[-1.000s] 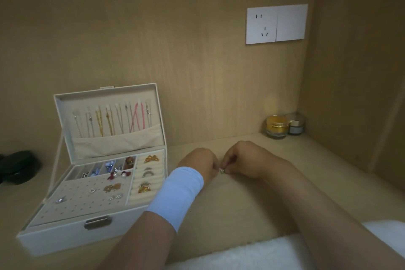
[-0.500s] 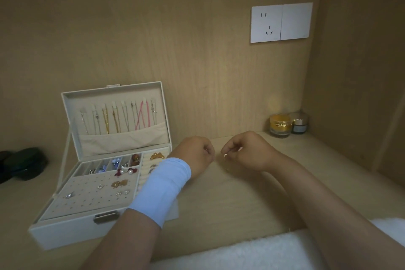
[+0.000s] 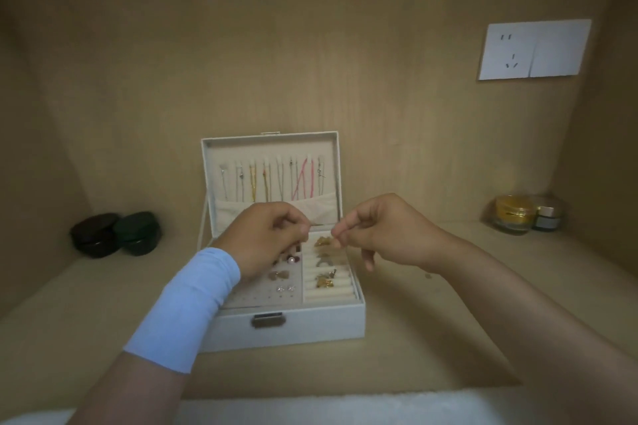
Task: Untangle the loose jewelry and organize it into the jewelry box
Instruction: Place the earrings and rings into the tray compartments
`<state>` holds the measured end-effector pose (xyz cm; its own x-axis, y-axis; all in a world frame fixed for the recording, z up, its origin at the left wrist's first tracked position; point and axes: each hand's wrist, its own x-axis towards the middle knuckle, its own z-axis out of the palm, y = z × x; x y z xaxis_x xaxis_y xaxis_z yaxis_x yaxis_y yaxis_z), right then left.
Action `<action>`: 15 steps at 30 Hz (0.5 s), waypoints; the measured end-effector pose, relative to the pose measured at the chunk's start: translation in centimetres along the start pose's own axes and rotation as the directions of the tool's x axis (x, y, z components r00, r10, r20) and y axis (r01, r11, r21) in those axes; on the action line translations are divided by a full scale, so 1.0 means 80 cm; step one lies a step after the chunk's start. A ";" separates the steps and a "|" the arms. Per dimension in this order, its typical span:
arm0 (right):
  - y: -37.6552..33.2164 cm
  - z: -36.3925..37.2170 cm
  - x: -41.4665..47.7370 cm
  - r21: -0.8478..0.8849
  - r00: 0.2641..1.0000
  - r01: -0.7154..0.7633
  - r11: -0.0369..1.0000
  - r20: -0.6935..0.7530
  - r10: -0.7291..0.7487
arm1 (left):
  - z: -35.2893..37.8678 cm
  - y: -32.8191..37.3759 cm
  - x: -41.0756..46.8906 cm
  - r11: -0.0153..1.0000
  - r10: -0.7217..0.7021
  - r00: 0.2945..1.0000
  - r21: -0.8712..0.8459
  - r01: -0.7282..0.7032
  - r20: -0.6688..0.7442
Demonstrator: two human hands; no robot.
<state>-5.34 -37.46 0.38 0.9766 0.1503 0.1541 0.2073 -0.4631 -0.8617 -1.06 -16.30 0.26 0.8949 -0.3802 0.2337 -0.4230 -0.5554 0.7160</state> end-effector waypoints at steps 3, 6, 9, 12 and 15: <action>-0.017 0.027 0.022 -0.057 0.999 0.044 0.997 -0.004 -0.044 | -0.020 -0.025 -0.015 0.999 -0.037 0.999 0.019 0.038 -0.028; -0.023 0.028 0.033 -0.153 0.999 0.046 0.987 -0.003 -0.047 | -0.027 -0.041 -0.024 0.999 -0.043 0.997 0.009 0.044 -0.060; -0.024 0.023 0.035 -0.314 0.996 0.065 0.947 0.072 -0.044 | -0.027 -0.047 -0.027 0.998 -0.054 0.998 0.022 0.055 -0.037; -0.021 0.014 0.035 -0.435 0.987 0.042 0.899 0.156 0.029 | -0.026 -0.046 -0.026 1.000 -0.023 0.999 0.019 0.024 -0.044; -0.015 0.011 0.033 -0.489 0.969 -0.017 0.872 0.206 0.134 | -0.027 -0.042 -0.028 1.000 -0.017 0.998 -0.003 0.017 -0.055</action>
<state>-3.08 -35.76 1.42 0.9625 0.2632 -0.0659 0.1924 -0.8335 -0.5179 -1.35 -11.93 -1.25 0.9085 -0.3295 0.2571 -0.4072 -0.5597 0.7218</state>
